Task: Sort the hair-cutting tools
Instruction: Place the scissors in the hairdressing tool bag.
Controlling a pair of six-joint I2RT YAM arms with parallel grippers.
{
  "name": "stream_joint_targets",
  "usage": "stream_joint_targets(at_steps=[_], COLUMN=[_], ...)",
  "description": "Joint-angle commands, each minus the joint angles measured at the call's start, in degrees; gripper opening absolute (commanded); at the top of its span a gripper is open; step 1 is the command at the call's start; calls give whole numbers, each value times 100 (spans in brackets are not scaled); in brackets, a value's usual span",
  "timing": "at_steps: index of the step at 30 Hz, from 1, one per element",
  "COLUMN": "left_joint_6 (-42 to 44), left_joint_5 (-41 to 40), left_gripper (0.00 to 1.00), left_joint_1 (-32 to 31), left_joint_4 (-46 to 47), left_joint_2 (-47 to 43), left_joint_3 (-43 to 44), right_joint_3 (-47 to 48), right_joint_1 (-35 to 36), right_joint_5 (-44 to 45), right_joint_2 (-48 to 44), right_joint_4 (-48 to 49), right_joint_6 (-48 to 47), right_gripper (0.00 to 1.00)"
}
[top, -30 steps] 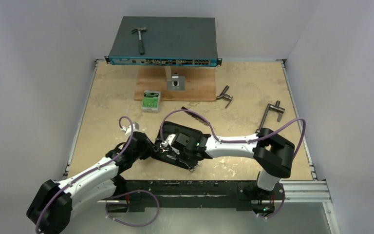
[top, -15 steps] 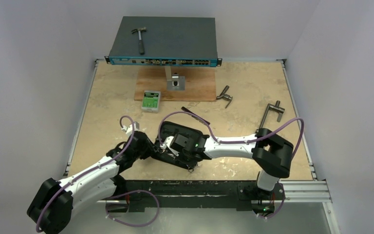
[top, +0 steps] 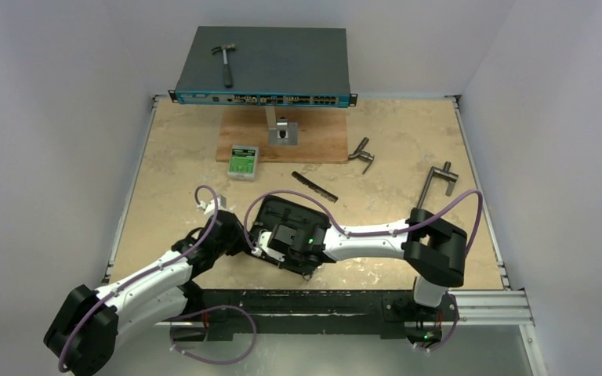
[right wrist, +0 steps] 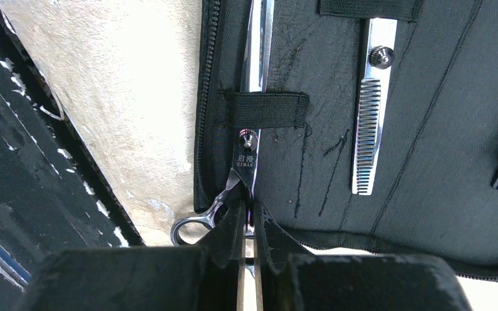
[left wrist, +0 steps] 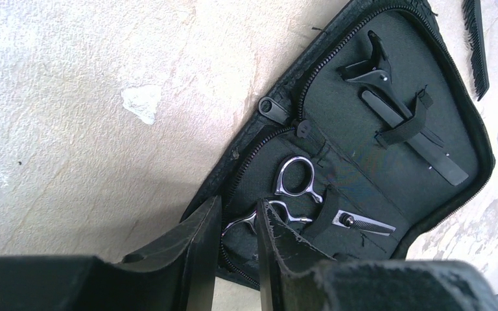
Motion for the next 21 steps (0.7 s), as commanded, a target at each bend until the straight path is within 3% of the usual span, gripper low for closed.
stream_joint_targets(at_steps=[1,12,21], left_joint_6=[122,131,114], left_joint_5=[435,551,650], left_gripper=[25,18,11], left_joint_1=[-30,-29,-34], left_joint_4=[-31,214,468], left_joint_2=[150,207,290], left_joint_3=[-171,-288,-386], right_joint_3=[106,356,-132], right_joint_1=[46,39,-39], right_joint_5=[-65,-338,-370], right_joint_2=[42,397,82], right_joint_4=[-6,347,971], right_joint_6=[-249,205,981], right_gripper=[0,0,0])
